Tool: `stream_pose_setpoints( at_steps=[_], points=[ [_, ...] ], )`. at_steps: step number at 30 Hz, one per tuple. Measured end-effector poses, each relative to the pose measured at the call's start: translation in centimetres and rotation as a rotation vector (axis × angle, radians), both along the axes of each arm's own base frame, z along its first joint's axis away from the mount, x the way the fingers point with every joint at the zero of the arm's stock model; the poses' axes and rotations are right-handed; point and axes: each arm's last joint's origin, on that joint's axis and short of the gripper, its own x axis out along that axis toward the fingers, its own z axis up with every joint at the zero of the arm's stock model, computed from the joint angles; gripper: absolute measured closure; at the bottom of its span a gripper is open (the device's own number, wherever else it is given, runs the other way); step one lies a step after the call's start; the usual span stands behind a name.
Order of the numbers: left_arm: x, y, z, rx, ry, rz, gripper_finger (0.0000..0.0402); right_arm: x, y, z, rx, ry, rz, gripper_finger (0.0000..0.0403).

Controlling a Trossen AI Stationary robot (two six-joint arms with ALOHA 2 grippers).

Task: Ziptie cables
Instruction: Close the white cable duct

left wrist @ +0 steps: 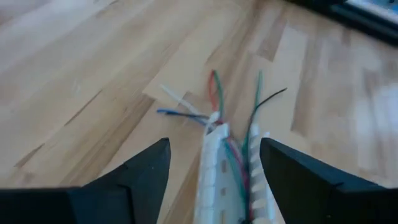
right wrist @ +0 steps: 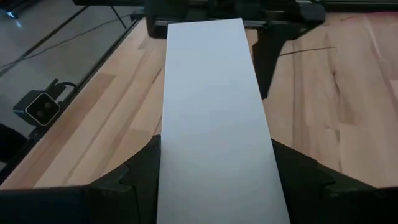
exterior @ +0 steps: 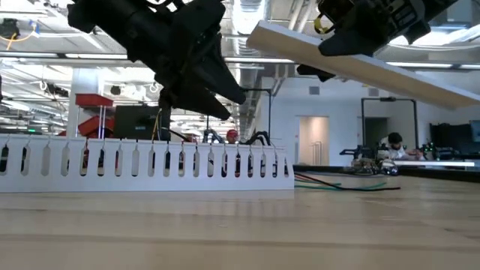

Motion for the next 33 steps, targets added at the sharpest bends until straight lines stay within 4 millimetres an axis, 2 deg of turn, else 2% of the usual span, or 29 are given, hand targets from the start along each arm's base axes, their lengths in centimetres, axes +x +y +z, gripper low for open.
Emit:
stream_pose_setpoints(
  at_steps=[10,13,17,27,33],
  points=[
    [2.2,-0.9,-3.2,-0.042,-0.018,-0.074,0.0137,-0.4,-0.1,0.3,-0.020,-0.004,0.008,0.0183],
    [2.9,-1.1,-3.1,-0.039,-0.003,-0.079,0.0136,-0.4,-0.1,0.2,-0.023,0.011,0.009,0.0183],
    [2.7,-1.0,-3.6,-0.009,0.074,-0.083,0.0136,-0.4,-0.1,0.2,-0.024,0.008,0.009,0.0183],
    [2.5,-1.0,-3.9,-0.018,0.117,-0.105,0.0136,-0.4,-0.1,0.2,-0.042,0.002,0.019,0.0183],
    [2.8,-0.9,-4.5,-0.079,0.120,-0.132,0.0136,-0.4,-0.2,0.2,-0.047,0.001,0.021,0.0183]
  ],
)
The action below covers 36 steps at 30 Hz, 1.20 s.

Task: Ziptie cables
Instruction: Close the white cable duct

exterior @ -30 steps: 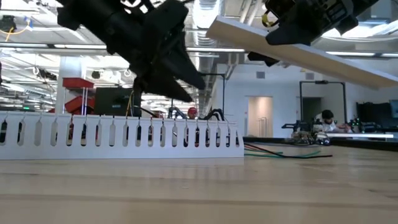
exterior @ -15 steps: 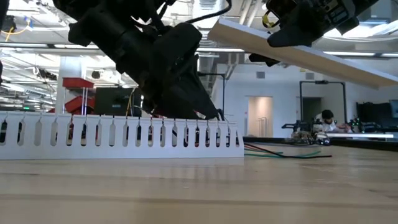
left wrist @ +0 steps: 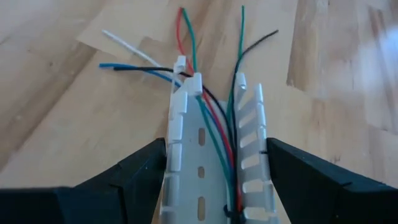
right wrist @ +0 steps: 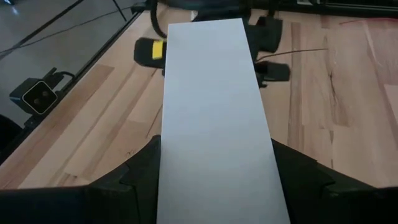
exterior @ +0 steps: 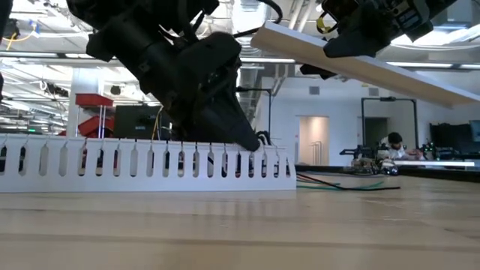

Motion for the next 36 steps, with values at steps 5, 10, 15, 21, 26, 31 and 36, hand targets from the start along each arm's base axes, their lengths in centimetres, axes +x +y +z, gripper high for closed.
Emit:
stream_pose_setpoints(
  at_steps=[5,10,15,21,26,31,36],
  points=[
    [0.2,-0.1,-0.7,0.006,0.009,0.001,0.0136,0.0,0.0,0.0,-0.017,-0.005,0.009,0.0183],
    [0.6,-0.3,-1.7,0.010,-0.001,0.004,0.0136,0.0,0.0,-0.1,-0.022,-0.002,0.011,0.0183],
    [0.6,-0.7,-2.2,0.076,-0.013,0.055,0.0135,-0.5,-0.2,-1.3,-0.019,0.039,0.005,0.0183],
    [1.0,-1.0,-1.5,0.143,-0.112,0.099,0.0135,-1.3,-0.3,-3.1,0.001,0.054,-0.011,0.0183],
    [0.7,-1.0,-1.7,0.148,-0.080,0.100,0.0136,-2.0,-0.7,-4.8,0.021,0.078,-0.069,0.0183],
    [0.4,-1.6,-1.9,0.138,-0.065,0.098,0.0136,-3.3,-2.0,-7.3,-0.026,0.169,-0.235,0.0183],
    [0.2,-1.9,-2.0,0.149,-0.057,0.108,0.0136,-3.4,-2.0,-8.3,-0.008,0.208,-0.222,0.0183]
  ],
)
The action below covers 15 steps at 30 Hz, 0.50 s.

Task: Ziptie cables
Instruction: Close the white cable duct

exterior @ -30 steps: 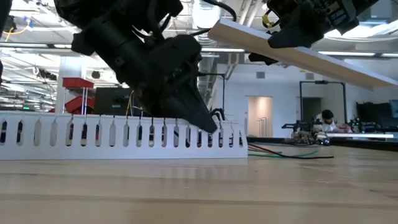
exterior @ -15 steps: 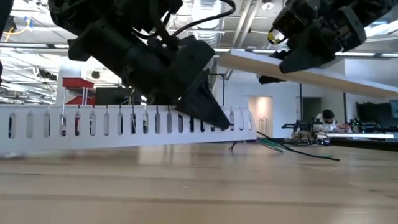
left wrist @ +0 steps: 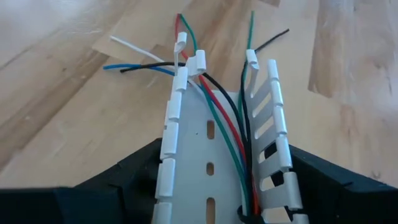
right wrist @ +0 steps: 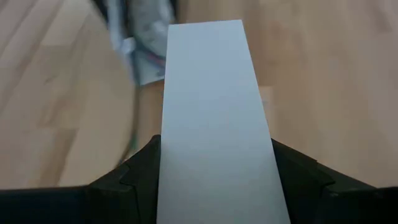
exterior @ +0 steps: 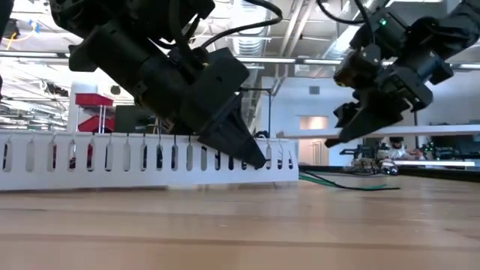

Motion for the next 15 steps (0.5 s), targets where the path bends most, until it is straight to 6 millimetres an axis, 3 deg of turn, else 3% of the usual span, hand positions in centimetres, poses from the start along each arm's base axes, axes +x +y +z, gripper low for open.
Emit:
stream_pose_setpoints(
  at_steps=[9,15],
  points=[
    [-0.4,-0.2,-0.3,-0.011,0.030,0.019,0.0136,0.4,2.1,-1.3,0.019,0.044,0.104,0.0183],
    [-0.3,-0.3,-0.2,-0.010,0.027,0.007,0.0136,0.5,2.5,-1.5,-0.004,0.033,0.144,0.0183]
  ],
)
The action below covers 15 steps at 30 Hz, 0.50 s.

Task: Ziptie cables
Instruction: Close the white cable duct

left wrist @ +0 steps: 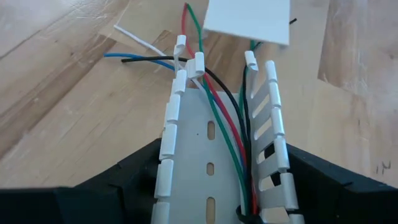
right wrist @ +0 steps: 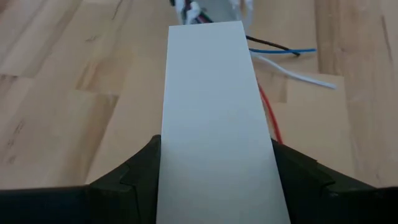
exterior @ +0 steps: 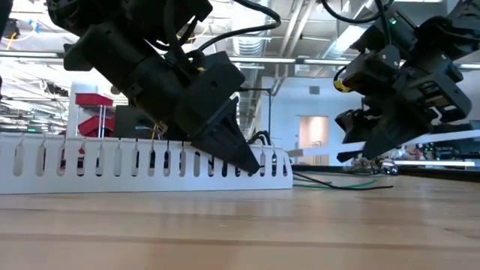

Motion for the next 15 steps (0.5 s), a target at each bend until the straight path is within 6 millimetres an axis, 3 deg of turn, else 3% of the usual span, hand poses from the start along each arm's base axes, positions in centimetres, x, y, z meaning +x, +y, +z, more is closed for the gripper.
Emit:
stream_pose_setpoints(
  at_steps=[7,15],
  points=[
    [0.15,-0.15,0.14,-0.006,-0.009,-0.041,0.0136,0.26,-0.48,0.27,-0.013,-0.041,-0.009,0.0183],
    [0.12,-0.12,0.10,-0.002,-0.005,-0.039,0.0136,0.47,0.27,0.59,-0.012,-0.053,0.024,0.0183]
  ],
)
